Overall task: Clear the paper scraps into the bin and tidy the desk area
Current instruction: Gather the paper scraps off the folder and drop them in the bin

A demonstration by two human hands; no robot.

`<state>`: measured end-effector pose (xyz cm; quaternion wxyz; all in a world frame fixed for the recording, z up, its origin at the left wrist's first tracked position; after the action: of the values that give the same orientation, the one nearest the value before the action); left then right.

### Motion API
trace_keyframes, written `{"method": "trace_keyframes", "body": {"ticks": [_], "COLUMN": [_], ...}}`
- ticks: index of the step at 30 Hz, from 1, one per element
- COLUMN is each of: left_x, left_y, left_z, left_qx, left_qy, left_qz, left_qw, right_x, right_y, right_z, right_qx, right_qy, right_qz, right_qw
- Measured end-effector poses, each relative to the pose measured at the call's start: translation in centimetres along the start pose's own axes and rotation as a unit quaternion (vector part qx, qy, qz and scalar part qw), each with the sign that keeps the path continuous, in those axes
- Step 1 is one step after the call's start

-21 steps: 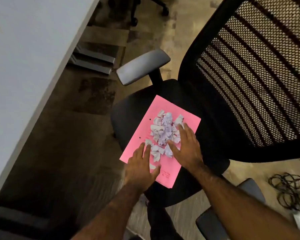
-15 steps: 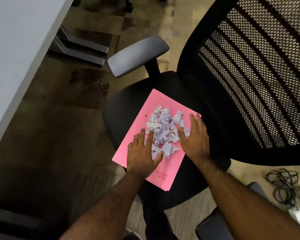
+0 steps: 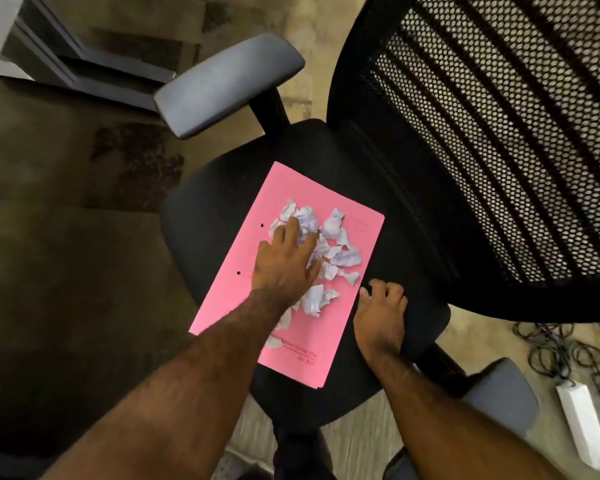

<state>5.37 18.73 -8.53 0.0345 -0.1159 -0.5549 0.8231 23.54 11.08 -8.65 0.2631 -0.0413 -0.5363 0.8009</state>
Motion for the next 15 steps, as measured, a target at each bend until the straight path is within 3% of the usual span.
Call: {"method": "trace_keyframes", "body": {"ticks": [8,12,15], "left_x": [0.0,1.3,1.7], "left_y": [0.3,-0.4,-1.2], "left_z": [-0.3,-0.8,-1.3], "left_qx": [-0.013,-0.025,-0.064], "left_qy": [0.038,0.006,-0.005], "left_qz": [0.047,0.158,0.163], "left_qw": [0.998,0.987,0.985], "right_x": [2.6,5.6,7.4], "right_y": [-2.4,-2.9,-3.0], "right_z": [-2.2,-4.7,-6.5], "right_qx": [-0.126,-0.108,-0.076], "right_qy": [-0.113,-0.147,-0.185], "right_qz": [-0.125,-0.121,-0.098], "right_qw": [0.978,0.976,0.975]}}
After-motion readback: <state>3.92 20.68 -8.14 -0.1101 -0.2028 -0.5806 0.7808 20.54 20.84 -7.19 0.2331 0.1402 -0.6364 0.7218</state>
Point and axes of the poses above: each hand's wrist, its own z-axis away from the middle knuckle, its own y-axis out of the palm, x = y × z, the point moved 5 cm from there along -z, towards the middle knuckle, and after that the axes turned 9 degrees about x, right-handed, at the moved point
